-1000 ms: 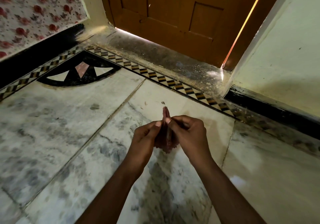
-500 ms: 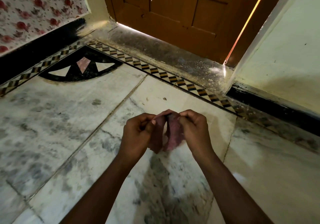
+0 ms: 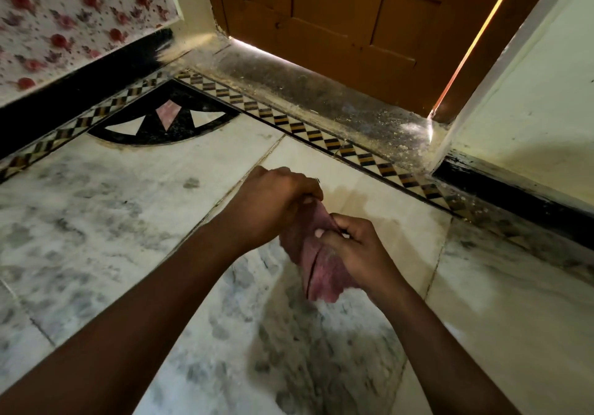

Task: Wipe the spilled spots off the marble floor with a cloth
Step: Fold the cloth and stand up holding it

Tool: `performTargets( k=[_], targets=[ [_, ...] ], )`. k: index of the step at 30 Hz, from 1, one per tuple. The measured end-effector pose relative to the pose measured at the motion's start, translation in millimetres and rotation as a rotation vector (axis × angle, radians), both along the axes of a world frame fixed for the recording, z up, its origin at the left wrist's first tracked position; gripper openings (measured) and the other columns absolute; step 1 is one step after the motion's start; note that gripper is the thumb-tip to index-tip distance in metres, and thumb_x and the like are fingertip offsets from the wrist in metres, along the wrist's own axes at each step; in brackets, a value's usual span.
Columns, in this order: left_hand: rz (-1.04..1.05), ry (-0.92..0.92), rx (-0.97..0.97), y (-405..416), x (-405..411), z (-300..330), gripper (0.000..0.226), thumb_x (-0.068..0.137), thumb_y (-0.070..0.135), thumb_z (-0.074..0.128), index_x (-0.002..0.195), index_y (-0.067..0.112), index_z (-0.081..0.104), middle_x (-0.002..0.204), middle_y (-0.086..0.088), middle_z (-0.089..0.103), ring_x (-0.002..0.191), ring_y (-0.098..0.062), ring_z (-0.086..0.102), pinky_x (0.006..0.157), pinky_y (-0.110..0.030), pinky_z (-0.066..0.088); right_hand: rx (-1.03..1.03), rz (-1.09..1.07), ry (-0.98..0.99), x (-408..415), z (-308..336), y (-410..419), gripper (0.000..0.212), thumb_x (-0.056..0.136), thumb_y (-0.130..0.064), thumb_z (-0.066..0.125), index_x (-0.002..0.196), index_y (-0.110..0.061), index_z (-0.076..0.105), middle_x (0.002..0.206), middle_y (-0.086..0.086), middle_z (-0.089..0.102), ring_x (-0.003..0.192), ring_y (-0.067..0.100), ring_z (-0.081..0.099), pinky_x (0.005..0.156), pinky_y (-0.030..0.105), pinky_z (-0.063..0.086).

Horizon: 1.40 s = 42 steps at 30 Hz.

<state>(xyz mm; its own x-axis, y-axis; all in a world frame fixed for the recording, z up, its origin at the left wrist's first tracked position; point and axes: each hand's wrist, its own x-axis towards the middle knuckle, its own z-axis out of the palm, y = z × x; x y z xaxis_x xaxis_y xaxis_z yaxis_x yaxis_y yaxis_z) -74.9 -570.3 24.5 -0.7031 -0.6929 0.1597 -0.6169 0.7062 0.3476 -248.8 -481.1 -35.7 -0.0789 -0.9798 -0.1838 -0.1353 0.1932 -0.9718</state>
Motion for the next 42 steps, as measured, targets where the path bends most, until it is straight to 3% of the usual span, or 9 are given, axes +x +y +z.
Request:
performTargets(
  k=[3,7,10,12,14,22,28,33,42],
  targets=[
    [0.087,0.097,0.073,-6.7,-1.4,-18.7,0.031,0.100,0.033,0.055,0.125,0.029,0.072,0.120,0.008,0.074,0.115,-0.022,0.065,0.097,-0.050,0.051,0.104,-0.067,-0.249,3.3,6.2,5.2,0.017,0.101,-0.007,0.066,0.101,-0.009,0.082,0.107,0.021,0.080,0.105,0.040,0.076,0.098,0.053,0.059],
    [0.581,0.646,0.374,18.8,-6.3,-44.2,0.020,0.108,0.032,0.060,0.120,0.021,0.071,0.116,0.005,0.075,0.107,-0.014,0.069,0.085,-0.030,0.050,0.126,-0.181,-0.371,-0.1,13.5,5.4,0.020,0.099,-0.002,0.067,0.102,-0.013,0.083,0.109,0.015,0.081,0.104,0.031,0.077,0.094,0.042,0.063],
    [0.888,0.860,0.921,45.6,-7.4,-55.6,0.033,0.109,0.042,0.055,0.125,0.016,0.068,0.116,-0.008,0.077,0.110,-0.025,0.072,0.083,-0.034,0.054,0.110,-0.171,-0.382,-7.1,19.7,4.9,0.022,0.098,0.002,0.066,0.110,-0.010,0.079,0.108,0.013,0.081,0.103,0.030,0.078,0.090,0.041,0.062],
    [0.926,0.911,1.335,58.7,-8.8,-59.1,0.048,0.107,0.054,0.049,0.132,0.017,0.067,0.118,-0.016,0.078,0.113,-0.033,0.073,0.093,-0.044,0.058,0.108,-0.145,-0.423,-10.6,25.1,5.8,0.024,0.098,0.003,0.065,0.113,-0.010,0.078,0.110,0.013,0.081,0.104,0.030,0.078,0.087,0.040,0.062],
    [0.857,0.986,1.529,69.4,-9.5,-61.4,0.059,0.105,0.063,0.045,0.131,0.016,0.069,0.121,-0.020,0.078,0.119,-0.039,0.071,0.108,-0.055,0.053,0.102,-0.100,-0.460,-12.5,31.6,8.4,0.026,0.098,0.002,0.065,0.118,-0.010,0.077,0.114,0.013,0.080,0.108,0.031,0.077,0.092,0.042,0.063],
    [0.653,1.253,1.340,77.8,-9.9,-59.5,0.060,0.073,0.012,0.084,0.131,0.013,0.068,0.113,-0.017,0.079,0.094,-0.025,0.079,0.078,-0.038,0.061,0.031,-0.238,-0.193,-21.2,38.2,15.3,0.019,0.082,-0.007,0.088,0.100,-0.010,0.082,0.094,0.010,0.083,0.091,0.029,0.081,0.090,0.048,0.065],
    [0.620,1.257,1.123,74.9,-6.4,-51.7,0.059,0.072,0.011,0.084,0.129,0.013,0.067,0.104,-0.021,0.081,0.091,-0.033,0.079,0.073,-0.040,0.064,0.059,-0.308,-0.307,-23.7,37.5,24.1,0.005,0.092,-0.008,0.078,0.092,-0.006,0.082,0.087,0.014,0.082,0.076,0.023,0.078,0.067,0.035,0.060],
    [0.659,1.135,0.915,67.8,-3.4,-46.1,0.030,0.087,0.007,0.083,0.115,0.009,0.072,0.091,-0.024,0.077,0.060,-0.030,0.064,0.049,-0.030,0.044,0.091,-0.393,-0.347,-21.7,38.3,26.4,0.004,0.090,-0.008,0.080,0.086,-0.008,0.081,0.082,0.006,0.081,0.075,0.017,0.077,0.065,0.029,0.061],
    [0.719,0.967,0.647,68.3,-7.6,-37.4,0.011,0.088,0.014,0.085,0.090,0.009,0.075,0.087,-0.024,0.073,0.072,-0.025,0.073,0.049,-0.031,0.056,0.107,-0.480,-0.233,-15.8,39.3,24.2,0.015,0.090,-0.016,0.083,0.078,-0.007,0.079,0.071,0.004,0.078,0.063,0.013,0.073,0.053,0.023,0.057]
  ],
)
